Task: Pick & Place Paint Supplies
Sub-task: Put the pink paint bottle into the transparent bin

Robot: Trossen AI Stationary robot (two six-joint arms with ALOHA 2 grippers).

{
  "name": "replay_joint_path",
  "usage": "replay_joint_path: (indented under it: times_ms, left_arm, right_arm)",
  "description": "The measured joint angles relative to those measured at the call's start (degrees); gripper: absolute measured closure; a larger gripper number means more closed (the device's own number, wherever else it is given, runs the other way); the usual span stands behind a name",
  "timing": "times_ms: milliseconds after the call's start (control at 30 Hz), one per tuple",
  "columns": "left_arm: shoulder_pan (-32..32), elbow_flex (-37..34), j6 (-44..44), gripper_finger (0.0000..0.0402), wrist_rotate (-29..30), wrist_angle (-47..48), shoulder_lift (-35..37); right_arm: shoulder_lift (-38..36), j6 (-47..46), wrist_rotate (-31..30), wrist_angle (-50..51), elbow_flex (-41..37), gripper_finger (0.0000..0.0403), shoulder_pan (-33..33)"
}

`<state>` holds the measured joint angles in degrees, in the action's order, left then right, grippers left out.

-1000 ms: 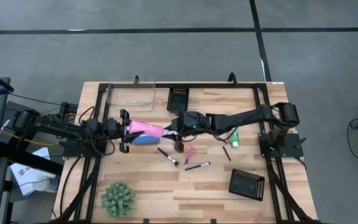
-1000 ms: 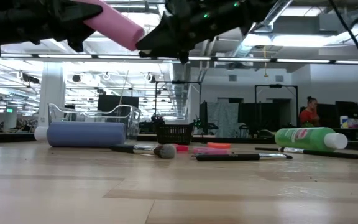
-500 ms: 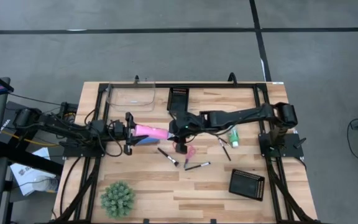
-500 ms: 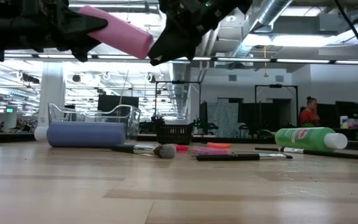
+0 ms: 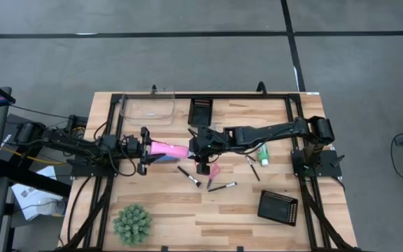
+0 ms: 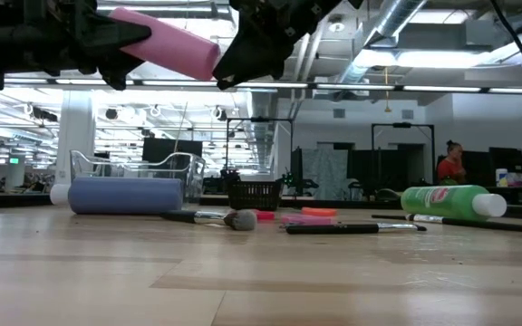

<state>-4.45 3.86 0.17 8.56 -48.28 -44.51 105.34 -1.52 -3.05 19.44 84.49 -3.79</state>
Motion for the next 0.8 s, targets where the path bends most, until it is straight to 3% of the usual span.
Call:
replay_joint_path:
  times_ms: [67, 233, 333, 600, 800]
  left_arm:
    - [0.0, 0.0, -0.1, 0.0243, 0.1, -0.2, 0.0]
    - [0.0, 0.1, 1.0, 0.0241, 2.7, 0.2, -0.1]
    - [0.0, 0.0, 1.8, 0.0244, 4.0, 0.0, -0.1]
    - [0.0, 0.0, 5.1, 0.0244, 4.1, -2.1, 3.1]
    - [-0.2, 0.0, 8.4, 0.0245, 3.0, -2.7, 8.9]
  right_arm:
    - [0.0, -0.4, -0.1, -0.1, 0.1, 0.0278, 0.0]
    - [-0.4, -2.4, -2.7, -0.8, 0.4, 0.0139, -0.2]
    - [-0.7, -2.5, -4.8, -0.9, 0.4, 0.0099, -1.0]
    - [-1.4, 1.9, -17.5, -5.3, 0.4, 0.0111, -6.2]
    - [-1.5, 6.7, -25.7, -16.8, -1.5, 0.0124, -10.4]
